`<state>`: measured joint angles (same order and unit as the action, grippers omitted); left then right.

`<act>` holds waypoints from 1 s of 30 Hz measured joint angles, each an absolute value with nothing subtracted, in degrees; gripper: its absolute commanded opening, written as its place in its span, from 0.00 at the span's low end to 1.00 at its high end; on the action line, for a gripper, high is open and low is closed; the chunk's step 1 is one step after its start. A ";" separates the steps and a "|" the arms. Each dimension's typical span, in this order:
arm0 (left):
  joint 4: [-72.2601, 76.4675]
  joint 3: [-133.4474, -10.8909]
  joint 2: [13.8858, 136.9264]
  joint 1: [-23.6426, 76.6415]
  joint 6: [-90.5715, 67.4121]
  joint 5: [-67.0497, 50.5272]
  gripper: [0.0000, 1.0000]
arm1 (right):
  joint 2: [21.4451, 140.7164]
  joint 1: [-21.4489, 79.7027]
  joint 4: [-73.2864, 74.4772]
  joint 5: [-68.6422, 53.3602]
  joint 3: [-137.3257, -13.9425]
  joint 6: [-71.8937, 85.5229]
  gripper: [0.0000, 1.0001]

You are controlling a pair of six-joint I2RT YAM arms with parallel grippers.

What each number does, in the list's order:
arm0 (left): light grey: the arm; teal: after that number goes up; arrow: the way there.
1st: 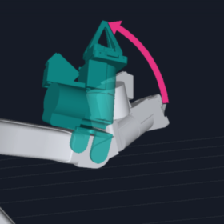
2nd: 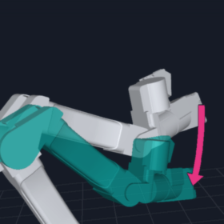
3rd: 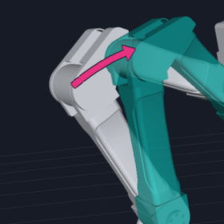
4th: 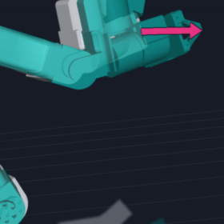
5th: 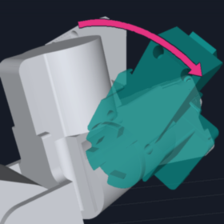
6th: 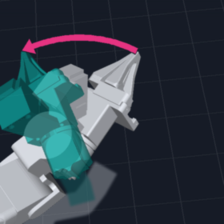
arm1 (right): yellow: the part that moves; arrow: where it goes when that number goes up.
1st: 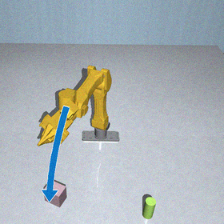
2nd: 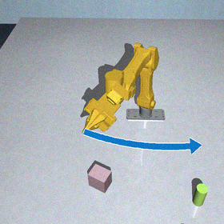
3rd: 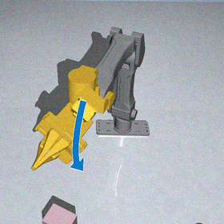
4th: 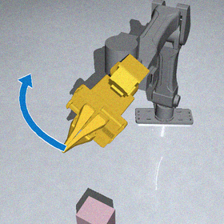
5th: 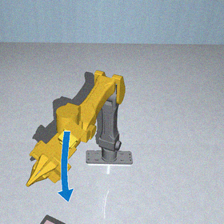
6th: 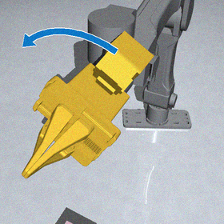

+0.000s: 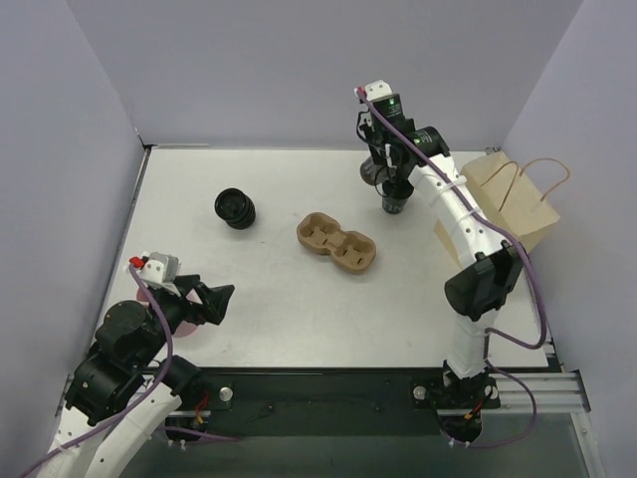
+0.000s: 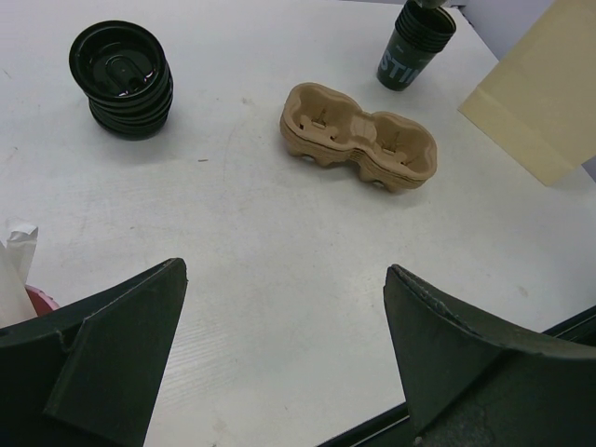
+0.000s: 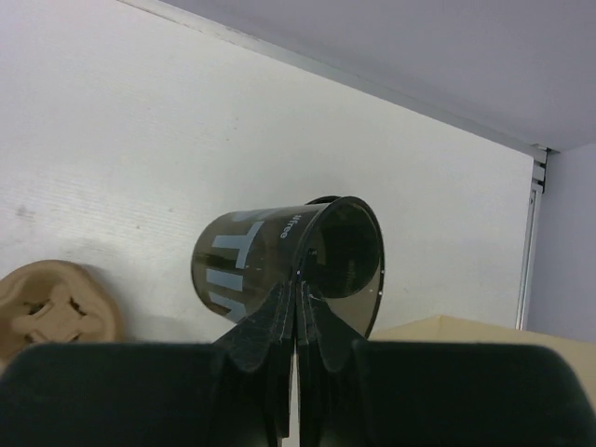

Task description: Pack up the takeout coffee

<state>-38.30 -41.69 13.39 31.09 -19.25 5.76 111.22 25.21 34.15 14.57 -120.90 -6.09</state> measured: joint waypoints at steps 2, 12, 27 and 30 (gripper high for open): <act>-38.30 -41.52 13.39 31.09 -19.25 5.78 0.97 | 107.70 27.70 34.17 15.27 -118.52 -5.91 0.00; -38.30 -41.47 13.28 31.09 -19.25 5.82 0.97 | 88.25 46.04 35.29 19.75 -97.86 -2.28 0.00; -38.30 -41.47 12.67 31.09 -19.25 6.96 0.94 | 84.42 66.78 34.94 31.92 -73.41 4.56 0.00; -38.39 -41.58 12.88 31.09 -19.31 7.81 0.93 | 84.42 68.18 34.50 34.54 -71.88 5.23 0.00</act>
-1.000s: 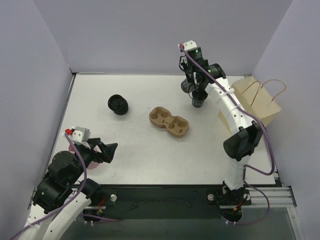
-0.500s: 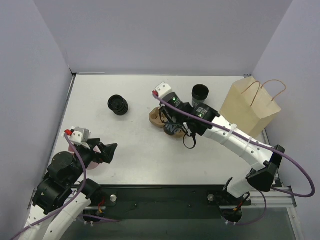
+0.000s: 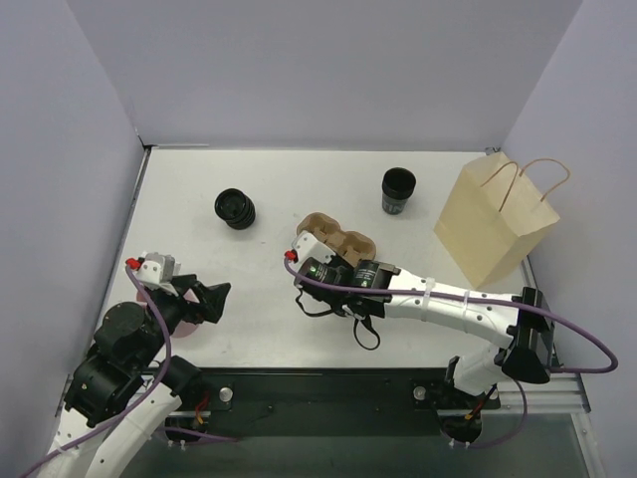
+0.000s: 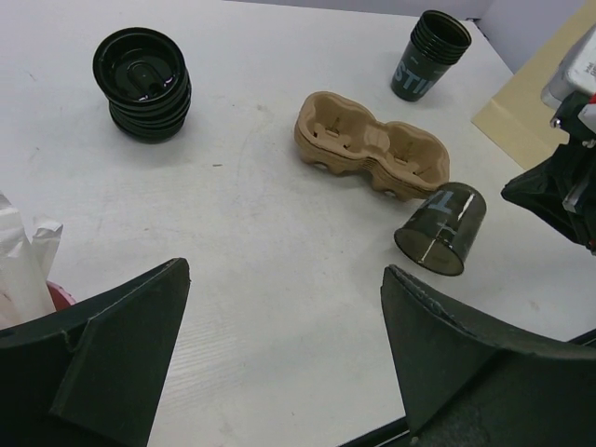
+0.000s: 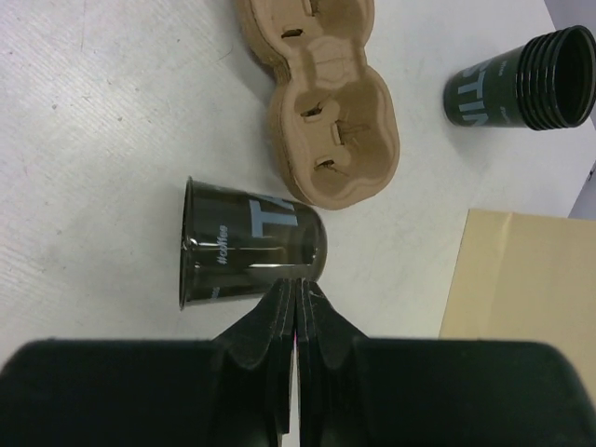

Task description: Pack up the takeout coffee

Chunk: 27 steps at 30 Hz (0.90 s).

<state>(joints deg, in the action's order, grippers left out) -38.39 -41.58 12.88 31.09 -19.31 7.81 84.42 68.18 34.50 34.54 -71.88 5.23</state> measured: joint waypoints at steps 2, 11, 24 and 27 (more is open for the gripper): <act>-38.44 -41.74 13.19 31.09 -19.40 8.67 0.93 | 84.42 69.25 34.15 35.51 -70.87 6.52 0.06; -38.61 -42.28 14.61 31.09 -19.92 9.65 0.93 | 81.87 66.26 32.82 31.48 -65.47 15.03 0.46; -38.72 -42.28 13.80 31.09 -19.90 9.63 0.93 | 90.24 69.58 36.49 35.53 -63.20 27.64 0.60; -38.72 -42.28 13.43 31.09 -19.90 9.63 0.93 | 94.63 71.24 40.93 38.17 -63.20 32.25 0.59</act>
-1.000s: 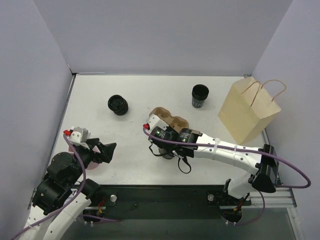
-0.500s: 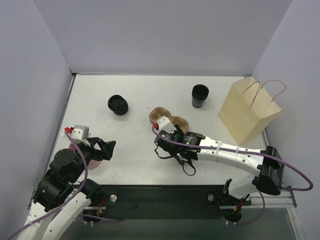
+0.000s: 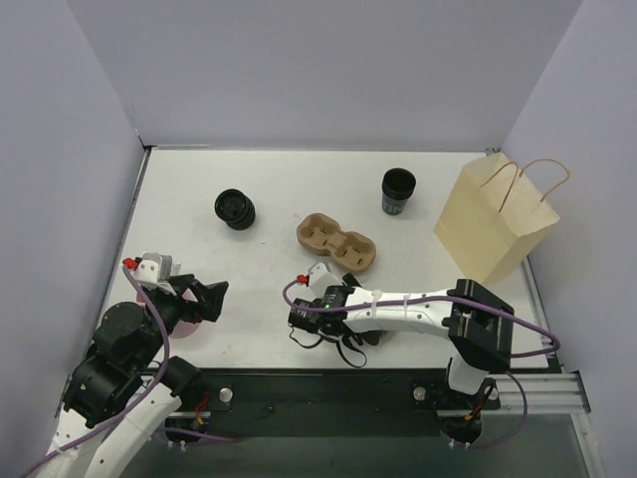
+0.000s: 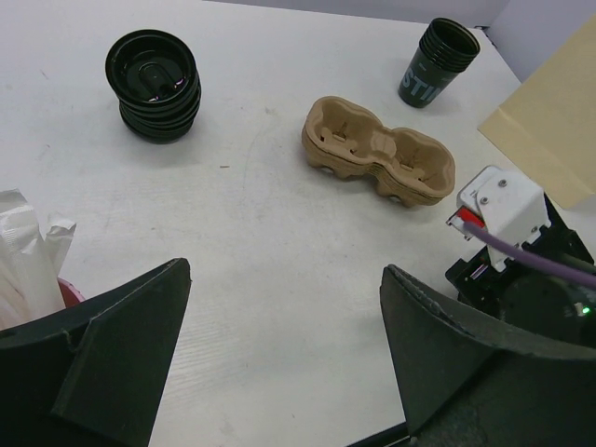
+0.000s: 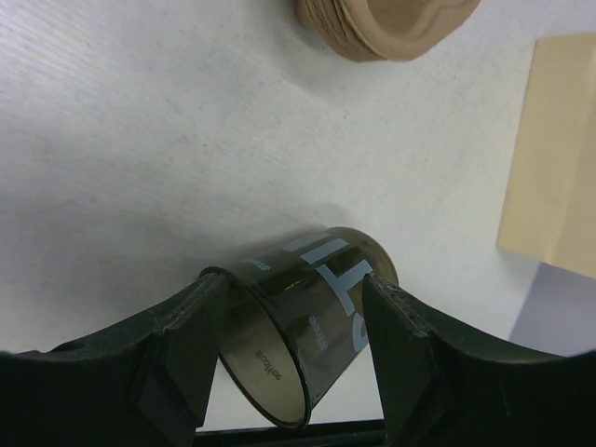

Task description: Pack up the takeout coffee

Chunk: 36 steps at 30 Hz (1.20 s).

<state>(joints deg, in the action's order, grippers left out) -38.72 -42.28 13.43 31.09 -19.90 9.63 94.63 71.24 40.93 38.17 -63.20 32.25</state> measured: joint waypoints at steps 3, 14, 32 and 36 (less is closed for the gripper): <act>-38.74 -42.28 13.39 31.09 -19.92 9.63 0.93 | 98.54 72.79 46.13 40.99 -63.22 36.69 0.53; -38.74 -42.28 13.37 31.09 -19.90 9.63 0.93 | 102.91 75.42 57.14 46.41 -63.16 46.78 0.12; -38.74 -42.28 12.99 31.09 -19.90 9.63 0.93 | 87.11 69.54 43.57 36.01 -68.05 41.80 0.03; -38.79 -42.33 13.69 31.09 -19.90 9.63 0.91 | 86.41 65.58 35.75 31.18 -67.02 40.88 0.03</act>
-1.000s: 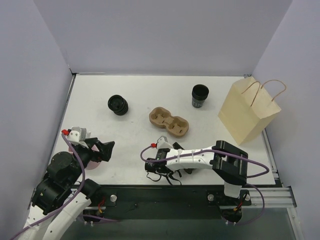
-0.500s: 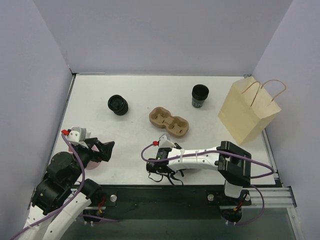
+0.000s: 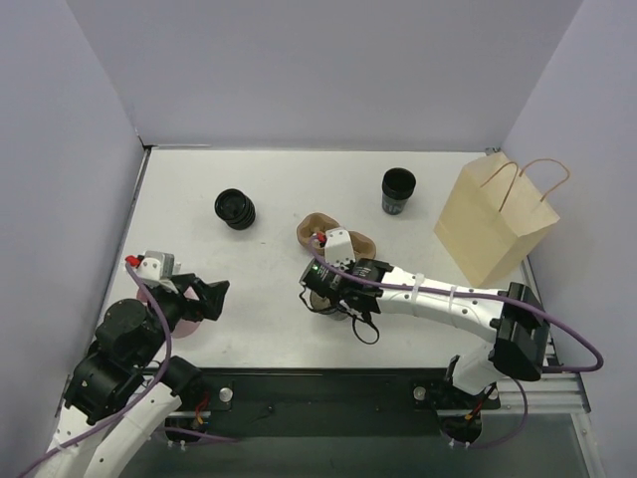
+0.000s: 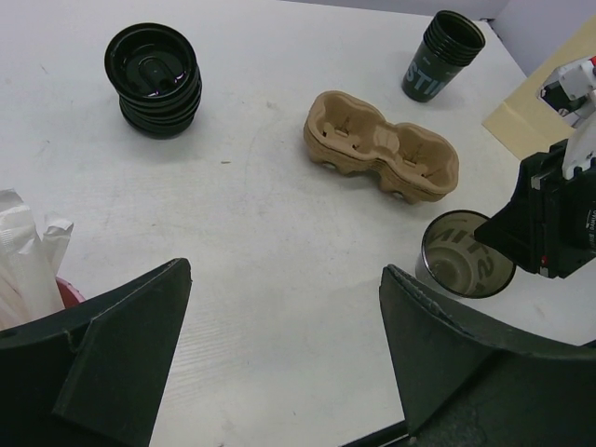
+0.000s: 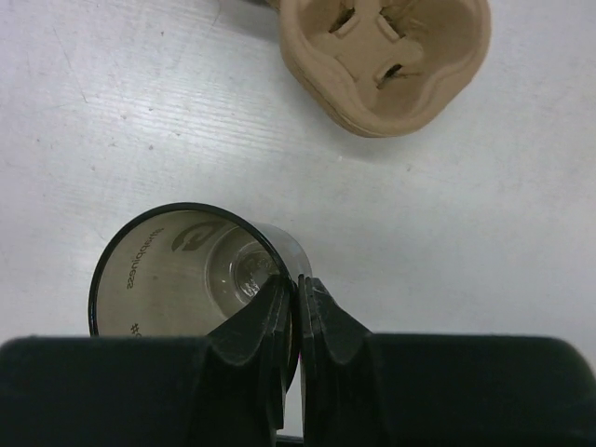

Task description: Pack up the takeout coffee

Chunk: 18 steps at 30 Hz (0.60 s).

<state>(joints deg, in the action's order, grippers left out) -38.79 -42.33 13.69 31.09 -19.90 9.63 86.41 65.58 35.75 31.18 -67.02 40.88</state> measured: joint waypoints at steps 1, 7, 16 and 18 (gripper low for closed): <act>-38.85 -42.48 14.48 31.09 -19.90 9.63 0.90 | 86.48 64.66 33.82 29.80 -66.17 40.77 0.03; -40.01 -46.06 23.24 31.09 -19.84 10.00 0.86 | 87.50 62.37 27.05 24.84 -62.46 40.91 0.06; -41.54 -56.18 40.95 31.07 -15.46 13.85 0.86 | 87.74 60.82 22.37 22.96 -59.20 42.06 0.30; -41.58 -58.43 44.77 31.07 -14.52 15.31 0.86 | 87.26 60.66 22.09 22.92 -58.35 41.93 0.36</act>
<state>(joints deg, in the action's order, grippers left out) -41.58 -58.43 44.77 31.07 -14.52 15.31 87.26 60.66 22.09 22.92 -58.35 41.93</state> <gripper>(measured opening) 0.864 0.289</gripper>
